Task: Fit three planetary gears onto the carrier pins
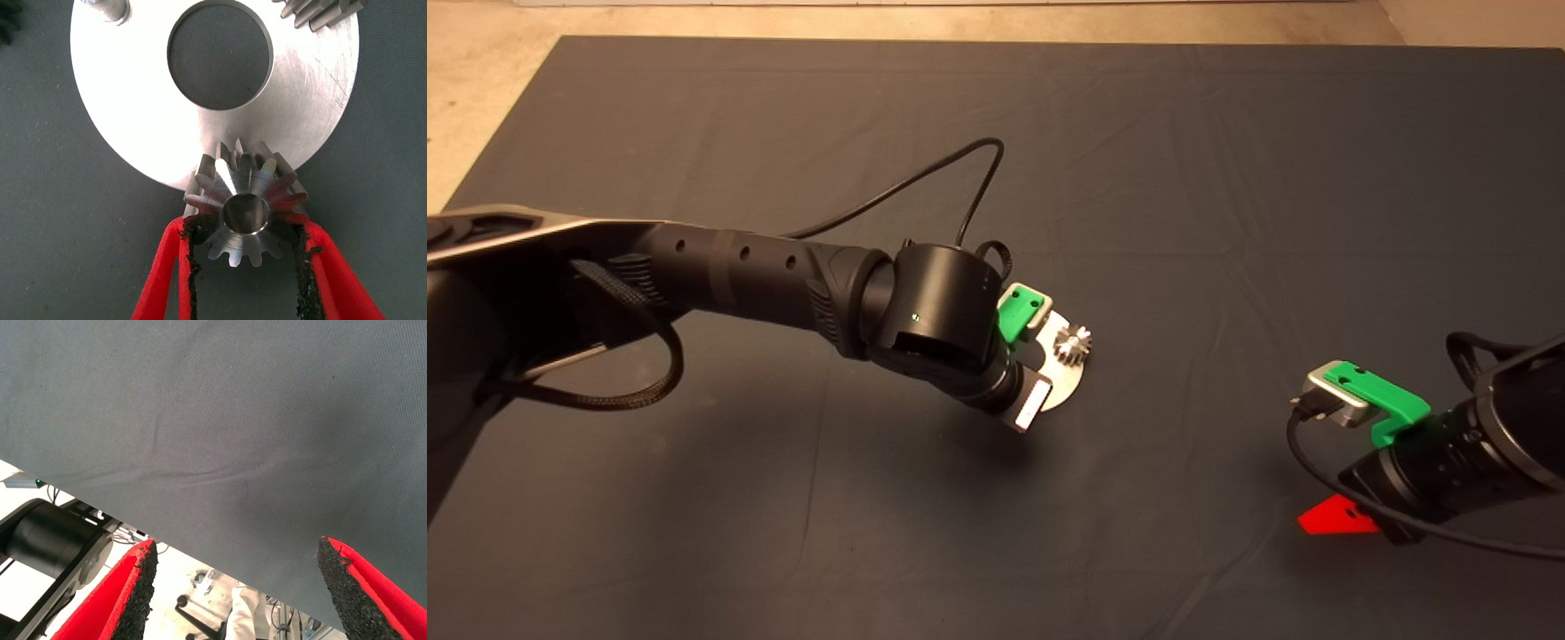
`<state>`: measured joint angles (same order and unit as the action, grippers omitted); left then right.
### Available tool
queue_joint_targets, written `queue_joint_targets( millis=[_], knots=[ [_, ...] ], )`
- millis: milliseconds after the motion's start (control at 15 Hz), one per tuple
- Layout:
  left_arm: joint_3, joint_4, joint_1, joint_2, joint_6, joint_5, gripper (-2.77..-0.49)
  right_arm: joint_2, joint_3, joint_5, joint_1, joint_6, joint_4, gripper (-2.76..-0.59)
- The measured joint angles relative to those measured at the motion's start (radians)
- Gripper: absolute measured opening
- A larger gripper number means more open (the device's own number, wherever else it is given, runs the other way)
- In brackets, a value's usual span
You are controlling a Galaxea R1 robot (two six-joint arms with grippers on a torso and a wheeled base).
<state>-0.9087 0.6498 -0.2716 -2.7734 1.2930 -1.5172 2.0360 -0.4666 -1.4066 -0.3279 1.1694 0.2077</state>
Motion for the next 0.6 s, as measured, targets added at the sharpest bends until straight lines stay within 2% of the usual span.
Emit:
queue_joint_targets(
  millis=[133,600],
  knots=[
    [-0.008,0.011,0.012,-0.005,0.0,-0.002,-2.56,0.0,0.0,0.0,0.0,0.0,0.0,-1.6],
    [-0.008,0.009,0.014,-0.027,0.0,0.0,-2.56,0.0,0.0,0.0,-0.002,0.0,0.0,-1.6]
  ],
)
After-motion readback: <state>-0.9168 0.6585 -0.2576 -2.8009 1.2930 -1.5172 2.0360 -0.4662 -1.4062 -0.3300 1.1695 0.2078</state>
